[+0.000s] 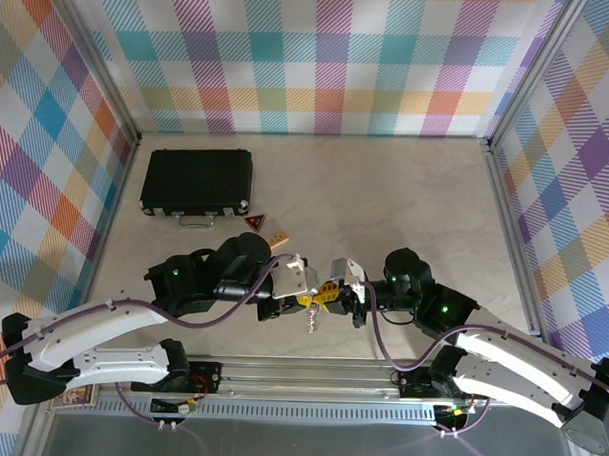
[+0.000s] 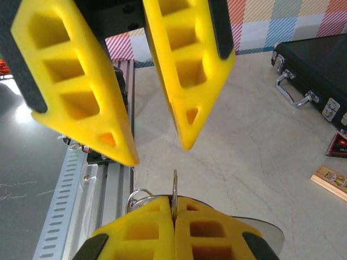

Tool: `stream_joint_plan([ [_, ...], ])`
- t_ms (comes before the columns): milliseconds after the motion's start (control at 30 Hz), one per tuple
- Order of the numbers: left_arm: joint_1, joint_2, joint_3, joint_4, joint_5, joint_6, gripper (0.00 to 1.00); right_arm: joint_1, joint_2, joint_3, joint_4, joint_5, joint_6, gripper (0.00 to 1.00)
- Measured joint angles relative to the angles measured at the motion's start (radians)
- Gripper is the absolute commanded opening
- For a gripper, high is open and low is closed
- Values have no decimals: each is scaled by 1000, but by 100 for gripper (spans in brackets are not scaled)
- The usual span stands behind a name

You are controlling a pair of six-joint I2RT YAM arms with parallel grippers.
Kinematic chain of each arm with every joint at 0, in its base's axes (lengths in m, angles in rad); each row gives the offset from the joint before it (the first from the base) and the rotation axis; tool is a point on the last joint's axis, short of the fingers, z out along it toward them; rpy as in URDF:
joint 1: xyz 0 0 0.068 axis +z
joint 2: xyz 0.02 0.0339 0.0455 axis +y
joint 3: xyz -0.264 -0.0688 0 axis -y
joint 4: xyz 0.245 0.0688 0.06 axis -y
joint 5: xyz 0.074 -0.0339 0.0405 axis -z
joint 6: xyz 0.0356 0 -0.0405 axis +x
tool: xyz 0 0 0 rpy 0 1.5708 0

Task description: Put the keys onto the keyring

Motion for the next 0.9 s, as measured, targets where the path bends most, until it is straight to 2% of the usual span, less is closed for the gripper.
stream_joint_plan([
  [367, 0, 45, 6, 4, 0, -5, 21, 1, 0, 0, 0, -2, 0, 0],
  [467, 0, 60, 13, 3, 0, -3, 15, 1, 0, 0, -2, 0, 0, 0],
  [600, 0, 61, 15, 10, -9, 1, 0, 2, 0, 0, -2, -1, 0, 0],
  [800, 0, 56, 15, 14, -11, -7, 0, 2, -4, 0, 0, -2, 0, 0],
  [900, 0, 33, -3, 50, 1, -19, 0, 2, -18, 0, 8, -3, 1, 8],
])
